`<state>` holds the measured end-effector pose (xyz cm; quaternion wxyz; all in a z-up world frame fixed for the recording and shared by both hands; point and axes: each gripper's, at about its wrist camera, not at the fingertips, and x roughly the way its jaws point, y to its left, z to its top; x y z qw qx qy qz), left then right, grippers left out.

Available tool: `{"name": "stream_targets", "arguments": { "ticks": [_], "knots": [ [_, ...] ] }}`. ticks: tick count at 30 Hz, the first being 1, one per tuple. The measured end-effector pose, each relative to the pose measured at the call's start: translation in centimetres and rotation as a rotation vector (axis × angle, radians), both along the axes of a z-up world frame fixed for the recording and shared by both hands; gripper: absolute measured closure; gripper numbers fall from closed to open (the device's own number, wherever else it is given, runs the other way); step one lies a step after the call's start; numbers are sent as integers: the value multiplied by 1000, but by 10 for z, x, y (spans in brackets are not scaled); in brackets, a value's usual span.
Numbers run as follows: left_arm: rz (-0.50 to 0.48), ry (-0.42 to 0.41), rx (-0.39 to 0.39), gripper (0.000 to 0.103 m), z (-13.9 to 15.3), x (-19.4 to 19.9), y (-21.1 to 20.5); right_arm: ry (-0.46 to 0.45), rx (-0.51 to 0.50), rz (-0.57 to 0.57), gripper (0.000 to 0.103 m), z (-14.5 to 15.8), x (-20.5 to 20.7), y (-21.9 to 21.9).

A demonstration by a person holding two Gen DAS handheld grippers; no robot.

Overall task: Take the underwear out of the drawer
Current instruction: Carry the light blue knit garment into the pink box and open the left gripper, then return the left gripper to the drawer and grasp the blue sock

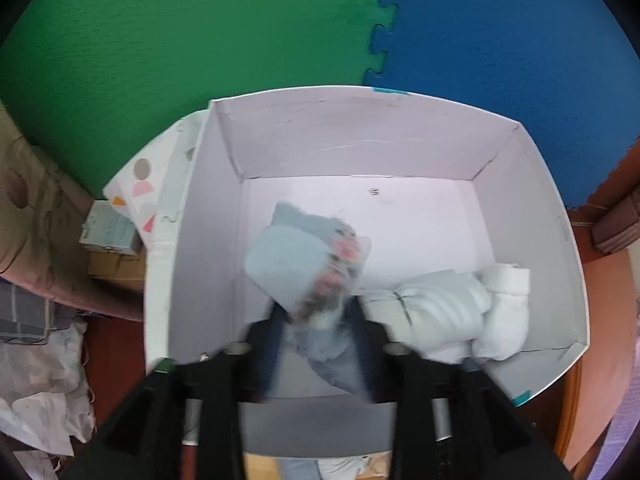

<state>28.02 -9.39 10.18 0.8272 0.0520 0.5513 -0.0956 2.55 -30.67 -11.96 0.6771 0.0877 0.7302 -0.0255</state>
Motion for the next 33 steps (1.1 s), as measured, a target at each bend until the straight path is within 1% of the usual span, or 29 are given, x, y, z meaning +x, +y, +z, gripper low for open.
{"name": "stream_targets", "arguments": {
  "ticks": [6, 10, 13, 16, 19, 23, 24, 27, 30, 33],
  "knots": [
    [-12, -64, -66, 59, 23, -19, 13, 6, -7, 0, 73, 0, 4, -1],
    [-22, -123, -81, 59, 41, -48, 28, 8, -13, 2, 73, -1, 4, 3],
    [-44, -152, -57, 57, 44, -78, 40, 8, -15, -1, 73, -2, 3, 7],
    [-48, -160, -23, 56, 37, -108, 54, 9, -18, -3, 73, -2, 3, 7],
    [-24, -145, -25, 52, 15, -136, 71, 14, -27, -5, 74, -4, 4, 9],
    [46, -84, 1, 52, -35, -167, 89, 10, -26, -17, 75, -4, 5, 9],
    [59, -60, 14, 52, -49, -173, 91, 7, -22, -22, 75, -4, 5, 8],
    [88, -26, 29, 52, -82, -190, 96, -11, -19, -46, 75, 0, 5, 0],
    [127, -30, 36, 52, -106, -204, 100, -41, -8, -72, 76, 6, 2, -7],
    [147, -62, 75, 52, -121, -210, 102, -72, -8, -85, 76, 15, 3, -13]
  ]
}}
